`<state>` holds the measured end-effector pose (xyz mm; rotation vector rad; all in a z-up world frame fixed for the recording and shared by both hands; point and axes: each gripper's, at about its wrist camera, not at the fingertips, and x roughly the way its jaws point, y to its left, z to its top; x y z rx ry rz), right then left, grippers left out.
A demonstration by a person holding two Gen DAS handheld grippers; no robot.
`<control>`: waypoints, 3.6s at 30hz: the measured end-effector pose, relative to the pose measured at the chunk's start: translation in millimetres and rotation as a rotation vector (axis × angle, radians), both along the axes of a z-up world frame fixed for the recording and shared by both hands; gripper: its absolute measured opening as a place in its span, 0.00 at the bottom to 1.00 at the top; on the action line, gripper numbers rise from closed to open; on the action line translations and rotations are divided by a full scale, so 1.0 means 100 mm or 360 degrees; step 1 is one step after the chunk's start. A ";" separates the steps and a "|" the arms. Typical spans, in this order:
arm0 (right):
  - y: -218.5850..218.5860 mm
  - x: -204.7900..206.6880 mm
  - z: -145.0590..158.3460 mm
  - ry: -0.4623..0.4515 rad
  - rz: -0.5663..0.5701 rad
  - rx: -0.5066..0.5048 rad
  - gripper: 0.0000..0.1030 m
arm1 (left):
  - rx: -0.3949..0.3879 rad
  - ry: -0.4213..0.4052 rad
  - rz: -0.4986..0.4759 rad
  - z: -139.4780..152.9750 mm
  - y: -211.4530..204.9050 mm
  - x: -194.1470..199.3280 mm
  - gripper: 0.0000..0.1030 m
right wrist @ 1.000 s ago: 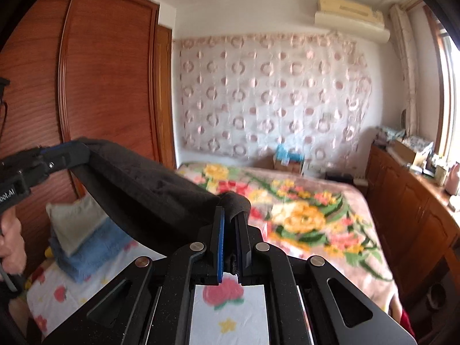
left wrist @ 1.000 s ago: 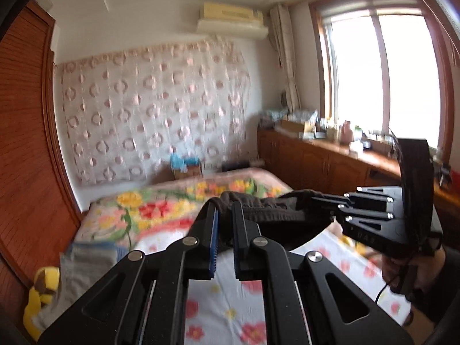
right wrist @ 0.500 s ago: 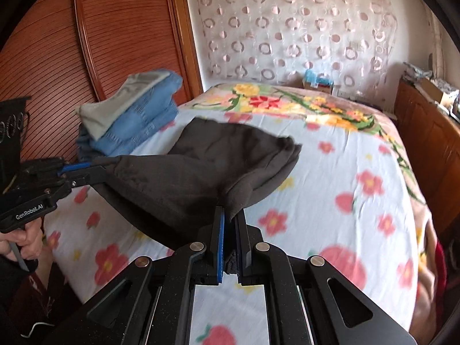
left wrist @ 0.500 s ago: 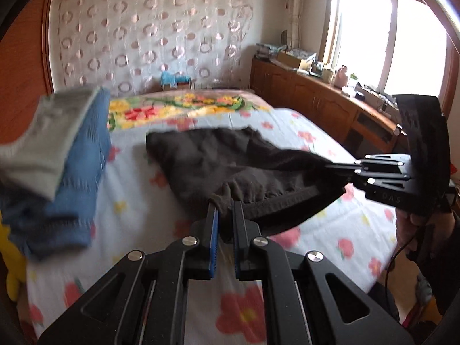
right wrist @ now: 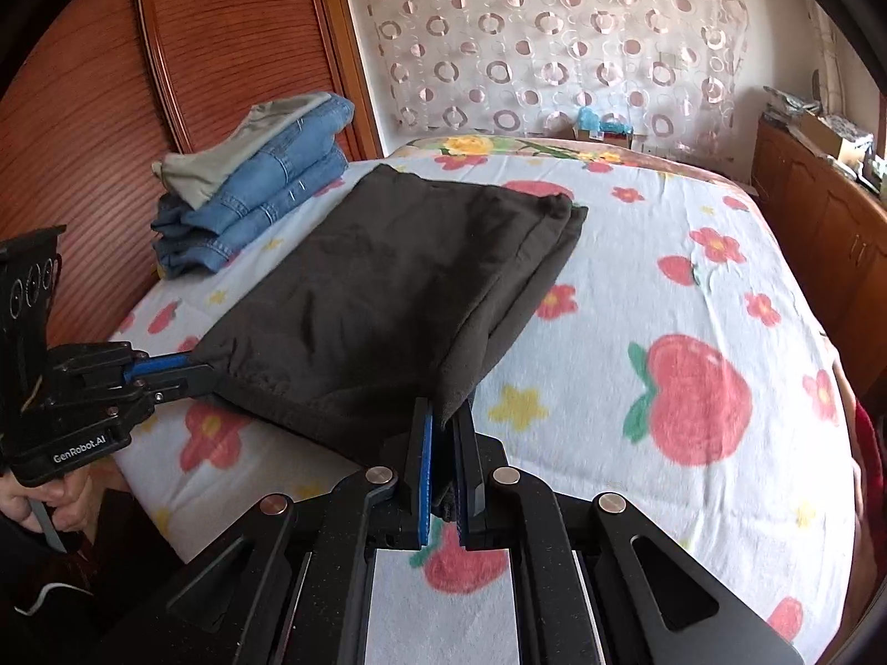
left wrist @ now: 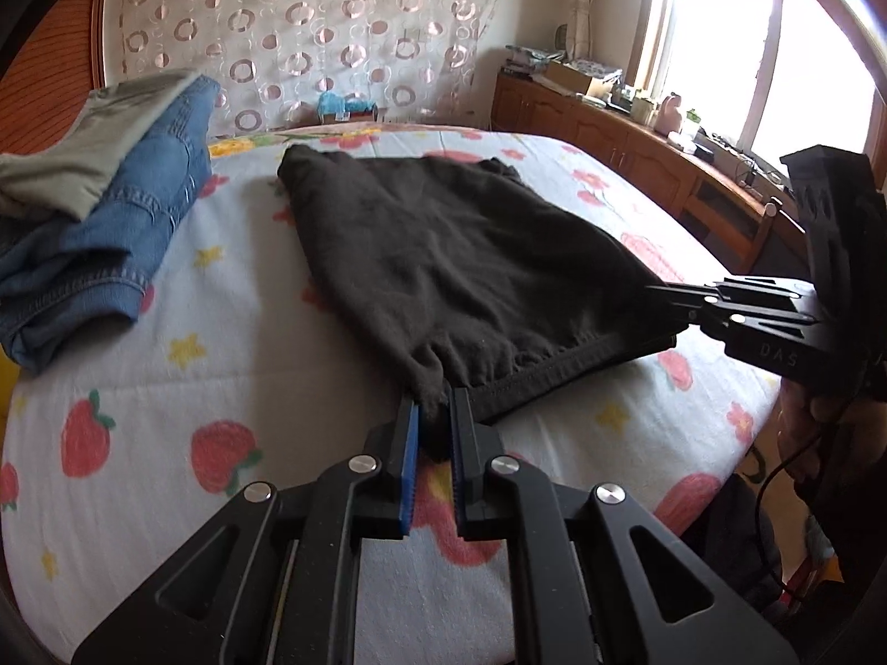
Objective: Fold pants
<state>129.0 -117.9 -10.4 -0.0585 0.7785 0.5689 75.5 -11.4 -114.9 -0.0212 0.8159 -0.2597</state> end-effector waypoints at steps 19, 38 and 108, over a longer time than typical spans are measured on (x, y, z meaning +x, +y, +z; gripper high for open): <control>-0.04 -0.05 -0.26 -0.0002 -0.0035 0.0070 0.05 | -0.0061 0.0017 0.0018 -0.06 0.08 0.00 0.11; -0.03 -0.06 -0.28 -0.0013 -0.0015 0.0047 0.06 | -0.0105 0.0049 0.0018 -0.09 0.11 0.06 0.16; -0.27 -0.08 0.28 -0.0250 0.0023 0.0122 0.06 | -0.0135 -0.0242 -0.0080 0.70 0.14 0.04 0.11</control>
